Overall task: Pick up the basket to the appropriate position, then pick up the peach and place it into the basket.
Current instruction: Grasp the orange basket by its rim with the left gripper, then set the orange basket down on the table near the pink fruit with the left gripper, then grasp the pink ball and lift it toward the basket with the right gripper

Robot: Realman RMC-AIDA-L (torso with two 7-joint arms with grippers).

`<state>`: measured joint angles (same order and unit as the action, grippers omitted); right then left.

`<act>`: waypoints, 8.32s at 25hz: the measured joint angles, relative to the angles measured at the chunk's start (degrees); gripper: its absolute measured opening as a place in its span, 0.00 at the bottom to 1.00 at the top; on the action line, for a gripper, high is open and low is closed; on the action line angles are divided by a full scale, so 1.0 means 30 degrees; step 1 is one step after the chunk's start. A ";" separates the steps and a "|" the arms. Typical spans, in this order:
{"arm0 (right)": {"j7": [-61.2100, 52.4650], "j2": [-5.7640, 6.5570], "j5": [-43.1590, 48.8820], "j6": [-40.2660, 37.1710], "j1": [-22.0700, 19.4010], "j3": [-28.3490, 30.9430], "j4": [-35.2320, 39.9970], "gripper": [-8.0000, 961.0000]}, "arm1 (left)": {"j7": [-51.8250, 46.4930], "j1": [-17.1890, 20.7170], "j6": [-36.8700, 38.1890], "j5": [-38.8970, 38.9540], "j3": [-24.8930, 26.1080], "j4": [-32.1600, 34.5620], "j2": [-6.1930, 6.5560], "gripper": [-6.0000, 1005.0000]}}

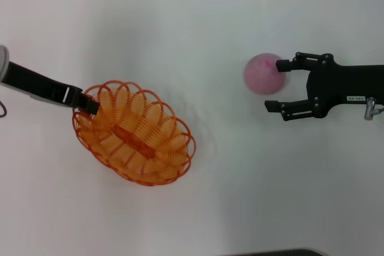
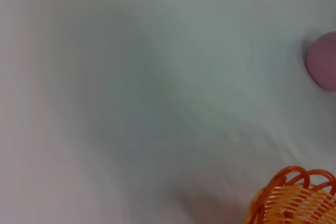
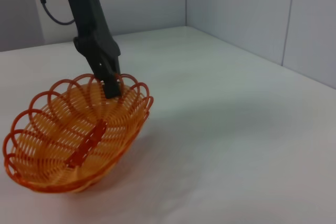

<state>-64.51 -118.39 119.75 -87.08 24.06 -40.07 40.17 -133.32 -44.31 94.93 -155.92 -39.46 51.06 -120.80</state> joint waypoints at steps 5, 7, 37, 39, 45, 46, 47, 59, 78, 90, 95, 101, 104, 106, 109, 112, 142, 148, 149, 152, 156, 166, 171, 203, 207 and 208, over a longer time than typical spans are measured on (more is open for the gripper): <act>0.0001 0.0001 -0.0010 0.0013 0.0018 -0.0001 -0.0001 0.94 | -0.0565 0.0417 0.0048 0.0343 0.0749 -0.0551 -0.0062 0.08; 0.0001 0.0001 -0.0014 0.0016 0.0032 -0.0001 -0.0001 0.94 | -0.0614 0.0652 0.0038 0.0725 0.1073 -0.0596 -0.0096 0.08; 0.0026 0.0001 -0.0164 0.0049 -0.0023 0.0302 -0.0001 0.93 | -0.1659 0.5453 -0.2735 0.5922 0.0767 0.1150 -0.1277 0.07; 0.0065 0.0001 -0.0163 0.0045 -0.0019 0.0391 -0.0001 0.93 | -0.1731 0.5753 -0.3308 0.6377 0.0170 0.1056 -0.1278 0.07; 0.0083 0.0001 -0.0152 0.0040 0.0017 0.0442 0.0000 0.93 | -0.1838 0.6300 -0.3934 0.7290 -0.0375 0.0905 -0.1275 0.07; 0.0085 0.0002 -0.0149 0.0041 0.0027 0.0441 -0.0001 0.93 | -0.1839 0.6371 -0.3984 0.7433 -0.0377 0.0873 -0.1275 0.07; 0.0091 0.0001 -0.0146 0.0043 0.0031 0.0442 -0.0001 0.93 | -0.1842 0.6481 -0.4052 0.7608 -0.0381 0.0824 -0.1275 0.07; 0.0172 0.0002 -0.0137 0.0082 0.0040 0.0494 0.0000 0.93 | -0.1719 0.7305 -0.5283 0.8838 -0.1303 0.0678 -0.1274 0.07; 0.0178 -0.0028 -0.0163 0.0145 0.0035 0.0498 0.0000 0.93 | -0.1714 0.7566 -0.5425 0.9606 -0.1351 0.0205 -0.1275 0.07; 0.0177 -0.0029 -0.0162 0.0163 0.0036 0.0524 -0.0001 0.92 | -0.1616 0.8081 -0.5422 1.0076 -0.1191 -0.0044 -0.1275 0.17; 0.0177 -0.0029 -0.0161 0.0170 0.0049 0.0556 -0.0001 0.92 | -0.1593 0.8196 -0.5213 1.0108 -0.1270 -0.0018 -0.1275 0.28; 0.0177 -0.0028 -0.0161 0.0170 0.0067 0.0556 0.0000 0.92 | -0.1531 0.8344 -0.4290 0.9999 -0.1209 0.0051 -0.1259 0.33; 0.0185 -0.0028 -0.0161 0.0177 0.0067 0.0558 0.0000 0.92 | -0.1367 0.8465 -0.4034 1.0058 -0.1146 0.0106 -0.1243 0.36; 0.0198 -0.0033 -0.0161 0.0227 0.0067 0.0556 0.0000 0.92 | -0.1308 0.8515 -0.3673 1.0083 -0.1078 0.0168 -0.1203 0.35; 0.0208 -0.0045 -0.0161 0.0303 0.0067 0.0556 0.0000 0.92 | -0.1302 0.8564 -0.3108 0.9985 -0.0983 0.0306 -0.1160 0.35; 0.0207 -0.0051 -0.0161 0.0326 0.0066 0.0556 -0.0001 0.92 | -0.1297 0.8806 -0.2911 0.9970 -0.0872 0.0687 -0.1152 0.37; 0.0235 -0.0108 -0.0160 0.0430 0.0238 0.0556 0.0000 0.91 | 1.2897 0.9449 0.2900 1.0677 0.3391 0.2465 -0.1040 0.72; 0.0236 -0.0116 -0.0160 0.0422 0.0230 0.0555 0.0000 0.91 | 1.6871 0.9991 0.3164 1.0727 0.2952 0.1697 -0.1196 0.72; 0.0236 -0.0118 -0.0161 0.0423 0.0211 0.0556 -0.0001 0.91 | 1.8325 1.0214 0.3277 1.0948 0.3060 0.1380 -0.1208 0.72; 0.0236 -0.0117 -0.0160 0.0428 0.0172 0.0556 0.0000 0.91 | 1.9523 1.0412 0.3351 1.1033 0.3078 0.1250 -0.1218 0.75; 0.0236 -0.0117 -0.0160 0.0433 0.0143 0.0556 -0.0001 0.91 | 2.0709 1.0585 0.3363 1.0627 0.2922 0.1191 -0.1242 0.78; 0.0236 -0.0117 -0.0161 0.0434 0.0096 0.0662 0.0000 0.91 | 2.2529 1.0809 0.3155 0.9140 0.2829 0.0701 -0.1275 0.79; 0.0237 -0.0116 -0.0147 0.0403 0.0093 0.0674 0.0000 0.90 | 2.3187 1.0825 0.2723 0.8837 0.2804 0.0223 -0.1276 0.80; -1.5527 -0.0128 0.6996 -0.2986 0.3640 0.0181 0.6893 0.90 | 2.3230 1.0749 0.2731 0.8677 0.3585 0.0633 -0.1275 0.86; -1.6179 -0.0277 0.8564 -0.2974 0.4408 -0.0232 0.7229 0.90 | 2.3231 1.0769 0.2721 0.8676 0.3595 0.0646 -0.1275 0.86; -1.6376 -0.0309 0.8962 -0.2952 0.4610 -0.0389 0.7321 0.90 | 2.3230 1.0762 0.2709 0.8676 0.3598 0.0646 -0.1275 0.86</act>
<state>-113.64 -119.32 146.64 -95.93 37.89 -41.24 62.13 -63.63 -12.02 103.06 -129.89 -28.66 53.00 -124.63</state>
